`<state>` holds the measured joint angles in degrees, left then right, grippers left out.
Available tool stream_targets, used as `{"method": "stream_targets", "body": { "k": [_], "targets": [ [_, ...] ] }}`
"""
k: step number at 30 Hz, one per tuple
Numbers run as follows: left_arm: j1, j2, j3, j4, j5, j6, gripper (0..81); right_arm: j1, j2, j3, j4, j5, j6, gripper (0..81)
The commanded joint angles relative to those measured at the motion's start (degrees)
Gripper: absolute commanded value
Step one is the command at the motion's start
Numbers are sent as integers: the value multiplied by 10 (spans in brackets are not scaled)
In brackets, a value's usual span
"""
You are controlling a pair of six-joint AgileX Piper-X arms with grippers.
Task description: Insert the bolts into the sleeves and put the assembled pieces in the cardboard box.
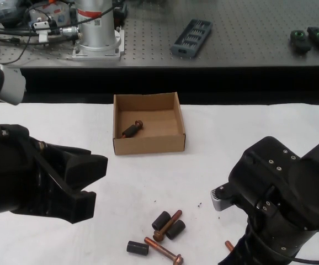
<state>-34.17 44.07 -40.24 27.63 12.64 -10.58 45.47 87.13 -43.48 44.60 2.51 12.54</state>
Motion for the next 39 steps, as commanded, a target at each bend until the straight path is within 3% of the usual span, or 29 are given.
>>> {"method": "stream_targets", "body": {
  "k": [1,39],
  "targets": [
    [-3,-5,-2,-3,-5,7,201,-3,1,3,0,-11,5,204],
    [-3,-5,-2,-3,-5,7,201,-3,34,13,-14,-25,7,204]
  ]
}}
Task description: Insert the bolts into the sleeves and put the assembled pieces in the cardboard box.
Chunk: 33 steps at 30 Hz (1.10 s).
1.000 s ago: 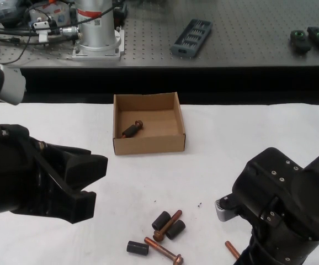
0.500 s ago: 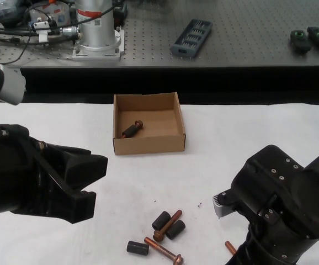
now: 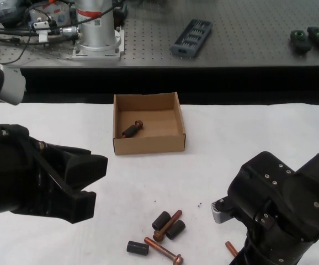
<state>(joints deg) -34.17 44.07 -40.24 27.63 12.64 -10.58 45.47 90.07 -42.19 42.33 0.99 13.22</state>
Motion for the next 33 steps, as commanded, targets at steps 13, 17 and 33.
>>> {"method": "stream_targets", "body": {
  "k": [13,17,33],
  "targets": [
    [-3,-5,-2,-3,-5,7,201,-3,5,0,17,-6,1,204],
    [-3,-5,-2,-3,-5,7,201,-3,0,0,23,-4,-4,204],
    [-3,-5,-2,-3,-5,7,201,-3,-15,-1,28,6,-4,110]
  ]
}}
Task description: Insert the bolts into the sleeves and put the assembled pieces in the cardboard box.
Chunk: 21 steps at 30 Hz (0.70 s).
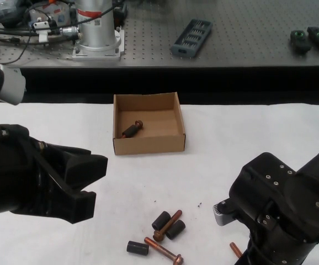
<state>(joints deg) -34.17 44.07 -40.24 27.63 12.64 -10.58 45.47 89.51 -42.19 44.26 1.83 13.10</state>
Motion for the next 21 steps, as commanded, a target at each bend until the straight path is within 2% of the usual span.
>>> {"method": "stream_targets", "body": {
  "k": [1,21],
  "targets": [
    [-3,-5,-2,-3,-5,7,201,-3,-11,-1,12,-2,-4,110],
    [-3,-5,-2,-3,-5,7,201,0,-65,-17,55,-12,-16,110]
  ]
}}
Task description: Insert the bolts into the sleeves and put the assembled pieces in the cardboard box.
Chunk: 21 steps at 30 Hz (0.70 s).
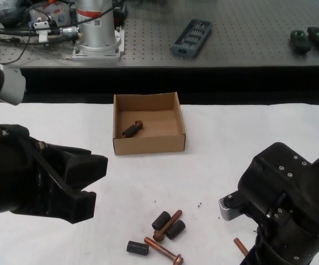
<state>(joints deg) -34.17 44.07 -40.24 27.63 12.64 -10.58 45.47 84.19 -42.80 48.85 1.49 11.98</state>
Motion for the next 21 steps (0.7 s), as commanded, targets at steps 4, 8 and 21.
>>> {"method": "stream_targets", "body": {
  "k": [4,8,21],
  "targets": [
    [-3,-5,-2,-3,-5,7,201,0,-39,-13,13,-8,-5,110],
    [-3,-5,-2,-3,-5,7,201,0,-70,-14,18,-8,-5,110],
    [-3,30,-2,-5,23,55,201,0,-107,-16,45,-41,-5,110]
  ]
}}
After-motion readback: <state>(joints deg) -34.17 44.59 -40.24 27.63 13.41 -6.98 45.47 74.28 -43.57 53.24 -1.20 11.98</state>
